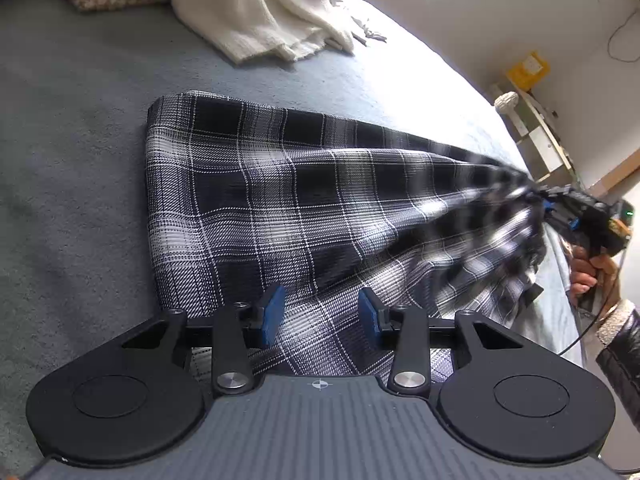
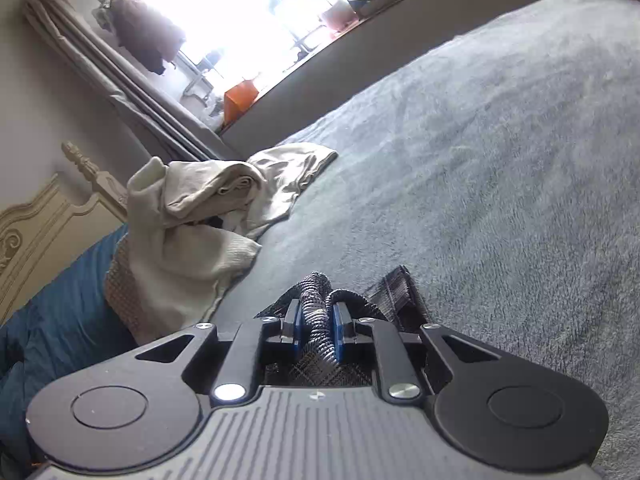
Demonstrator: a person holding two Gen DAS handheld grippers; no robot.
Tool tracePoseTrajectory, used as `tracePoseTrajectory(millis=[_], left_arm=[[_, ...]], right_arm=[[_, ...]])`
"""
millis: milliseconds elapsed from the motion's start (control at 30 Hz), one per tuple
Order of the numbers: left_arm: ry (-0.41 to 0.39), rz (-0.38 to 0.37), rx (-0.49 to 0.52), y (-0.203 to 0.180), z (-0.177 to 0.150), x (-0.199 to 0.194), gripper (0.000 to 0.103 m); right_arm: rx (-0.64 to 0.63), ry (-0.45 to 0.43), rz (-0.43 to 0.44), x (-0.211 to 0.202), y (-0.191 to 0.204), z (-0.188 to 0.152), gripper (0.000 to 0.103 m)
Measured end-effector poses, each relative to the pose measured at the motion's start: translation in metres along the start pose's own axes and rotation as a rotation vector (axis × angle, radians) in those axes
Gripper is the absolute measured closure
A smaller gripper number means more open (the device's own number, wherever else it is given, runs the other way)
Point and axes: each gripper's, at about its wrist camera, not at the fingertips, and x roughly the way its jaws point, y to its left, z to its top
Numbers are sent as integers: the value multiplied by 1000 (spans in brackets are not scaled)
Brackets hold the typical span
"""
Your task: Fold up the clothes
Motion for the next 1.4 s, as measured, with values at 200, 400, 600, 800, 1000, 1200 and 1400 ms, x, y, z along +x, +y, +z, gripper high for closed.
tracePoseTrajectory(millis=[200, 400, 600, 800, 1000, 1200, 1400], left_arm=[[7, 6, 10, -2, 2, 2, 63], [-1, 6, -3, -2, 3, 3, 63], [-29, 2, -47, 0, 0, 0, 62], [-69, 11, -92, 4, 2, -7, 62], [-121, 6, -138, 8, 1, -28, 61], [-176, 36, -147, 8, -6, -67, 57], [-199, 122, -168, 9, -25, -104, 54]], right_arm=[[181, 35, -32, 19, -47, -10, 66], [127, -51, -126, -19, -29, -5, 51], [-74, 2, -149, -32, 34, -35, 59], [-93, 116, -296, 5, 25, -65, 93], [-14, 35, -279, -22, 50, -66, 90], [66, -41, -126, -56, 93, -87, 90], [144, 39, 39, -44, 123, -132, 89]])
